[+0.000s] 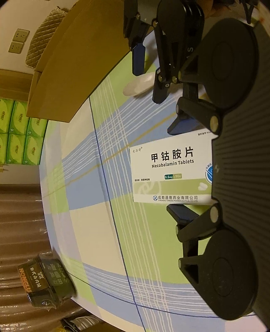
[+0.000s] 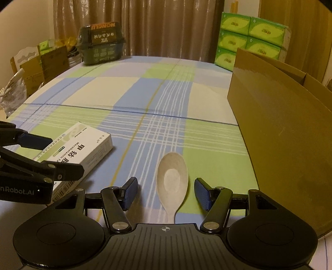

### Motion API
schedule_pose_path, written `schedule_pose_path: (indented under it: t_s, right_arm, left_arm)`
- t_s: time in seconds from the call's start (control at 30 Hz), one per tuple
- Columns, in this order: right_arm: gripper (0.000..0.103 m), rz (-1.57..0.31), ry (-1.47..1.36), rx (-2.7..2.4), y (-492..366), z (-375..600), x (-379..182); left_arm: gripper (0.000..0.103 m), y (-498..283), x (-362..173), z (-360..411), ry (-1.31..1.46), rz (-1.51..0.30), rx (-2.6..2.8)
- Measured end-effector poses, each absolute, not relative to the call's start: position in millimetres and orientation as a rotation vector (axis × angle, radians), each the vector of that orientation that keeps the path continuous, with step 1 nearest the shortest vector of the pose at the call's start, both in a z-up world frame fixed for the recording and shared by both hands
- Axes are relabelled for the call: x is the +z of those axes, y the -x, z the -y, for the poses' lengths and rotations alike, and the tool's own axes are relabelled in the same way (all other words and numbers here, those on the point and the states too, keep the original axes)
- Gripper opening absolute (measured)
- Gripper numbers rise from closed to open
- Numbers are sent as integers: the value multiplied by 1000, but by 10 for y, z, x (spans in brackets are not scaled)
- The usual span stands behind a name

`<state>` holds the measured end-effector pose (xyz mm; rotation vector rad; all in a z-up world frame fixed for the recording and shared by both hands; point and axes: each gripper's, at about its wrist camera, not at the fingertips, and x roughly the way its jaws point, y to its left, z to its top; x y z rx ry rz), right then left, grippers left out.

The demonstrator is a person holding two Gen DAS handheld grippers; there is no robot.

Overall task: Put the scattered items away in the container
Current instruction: 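Grasp the white Mecobalamin medicine box with the left tool while the right tool holds the spoon, then carry the medicine box and spoon over the cardboard box with both tools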

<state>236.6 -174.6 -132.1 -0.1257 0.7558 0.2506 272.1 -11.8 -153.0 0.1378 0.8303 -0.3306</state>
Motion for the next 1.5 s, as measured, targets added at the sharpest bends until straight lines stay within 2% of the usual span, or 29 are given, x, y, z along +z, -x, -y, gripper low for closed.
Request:
schedule_pose_path:
  t_s: [0.27, 0.33, 0.6, 1.5]
  right_arm:
    - [44, -740, 88, 247, -2360, 1769, -1322]
    - [29, -735, 93, 246, -2358, 1767, -1317]
    - [28, -730, 80, 238, -2294, 1785, -1257]
    - [28, -682, 64, 220, -2197, 1870, -1020]
  left_arm:
    - [70, -2736, -1572, 106, -128, -852, -326]
    - [70, -2741, -1582, 105, -121, -860, -328]
    - [67, -2718, -1562, 128, -123, -859, -347]
    - [67, -2680, -1435, 123, -81, -815, -359]
